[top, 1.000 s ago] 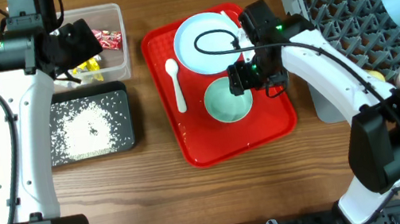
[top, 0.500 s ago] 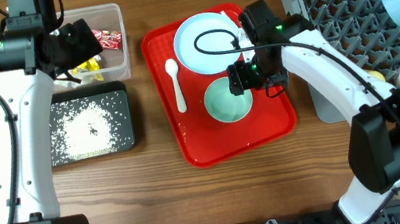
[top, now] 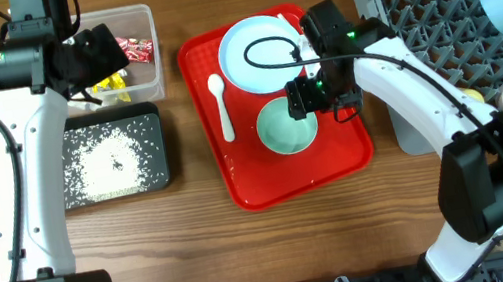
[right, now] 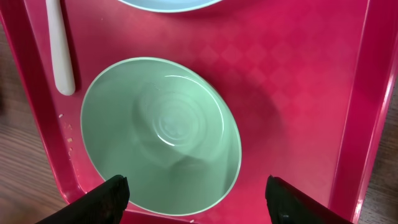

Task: Sort waste into correct bins and load items into the dishwasher rack
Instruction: 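Lower the right gripper and grasp the green bowl's rim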

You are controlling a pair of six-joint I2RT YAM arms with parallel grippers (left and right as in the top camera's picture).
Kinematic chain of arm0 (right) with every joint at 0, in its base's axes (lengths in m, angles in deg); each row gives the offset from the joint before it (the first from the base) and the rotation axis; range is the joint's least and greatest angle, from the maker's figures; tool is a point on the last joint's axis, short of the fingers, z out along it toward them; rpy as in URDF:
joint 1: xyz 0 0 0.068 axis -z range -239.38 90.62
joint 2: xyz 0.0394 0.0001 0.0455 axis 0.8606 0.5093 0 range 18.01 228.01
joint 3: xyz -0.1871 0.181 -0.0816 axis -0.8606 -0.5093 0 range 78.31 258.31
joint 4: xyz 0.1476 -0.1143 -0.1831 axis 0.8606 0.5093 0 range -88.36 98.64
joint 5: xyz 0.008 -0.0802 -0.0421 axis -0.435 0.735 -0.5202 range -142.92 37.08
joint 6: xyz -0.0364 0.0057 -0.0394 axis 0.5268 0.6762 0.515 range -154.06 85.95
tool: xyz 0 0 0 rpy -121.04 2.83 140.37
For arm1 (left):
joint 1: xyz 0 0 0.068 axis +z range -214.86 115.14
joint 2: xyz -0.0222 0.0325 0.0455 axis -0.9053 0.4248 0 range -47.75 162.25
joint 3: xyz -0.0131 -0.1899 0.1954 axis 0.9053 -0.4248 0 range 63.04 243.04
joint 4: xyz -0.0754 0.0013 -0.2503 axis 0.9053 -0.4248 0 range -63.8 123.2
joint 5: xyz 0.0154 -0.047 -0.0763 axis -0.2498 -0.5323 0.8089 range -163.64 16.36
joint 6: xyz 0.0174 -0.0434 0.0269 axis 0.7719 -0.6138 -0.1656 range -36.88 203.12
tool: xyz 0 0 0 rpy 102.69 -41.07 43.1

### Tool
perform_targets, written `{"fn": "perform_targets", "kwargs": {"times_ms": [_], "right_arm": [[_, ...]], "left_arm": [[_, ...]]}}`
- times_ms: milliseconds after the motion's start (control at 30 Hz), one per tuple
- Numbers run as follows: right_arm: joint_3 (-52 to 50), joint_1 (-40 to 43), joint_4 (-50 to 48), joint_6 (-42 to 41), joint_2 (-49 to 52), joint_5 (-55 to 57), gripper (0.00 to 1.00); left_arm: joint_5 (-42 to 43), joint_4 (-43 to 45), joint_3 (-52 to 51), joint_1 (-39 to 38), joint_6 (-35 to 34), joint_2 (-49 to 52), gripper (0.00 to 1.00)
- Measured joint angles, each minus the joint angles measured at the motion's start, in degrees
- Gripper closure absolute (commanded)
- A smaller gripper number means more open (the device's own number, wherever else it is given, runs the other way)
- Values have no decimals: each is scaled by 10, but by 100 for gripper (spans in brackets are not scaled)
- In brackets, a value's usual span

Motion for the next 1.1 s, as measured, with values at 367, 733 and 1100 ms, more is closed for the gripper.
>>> {"fn": "perform_targets", "kwargs": {"times_ms": [367, 733, 1100], "right_arm": [[0, 0, 3, 0, 0, 0, 24], [0, 0, 9, 2, 0, 0, 24], [0, 0, 15, 2, 0, 0, 25]], "left_arm": [[0, 0, 0, 0, 0, 0, 0], [0, 0, 0, 0, 0, 0, 0], [0, 0, 0, 0, 0, 0, 0]]}}
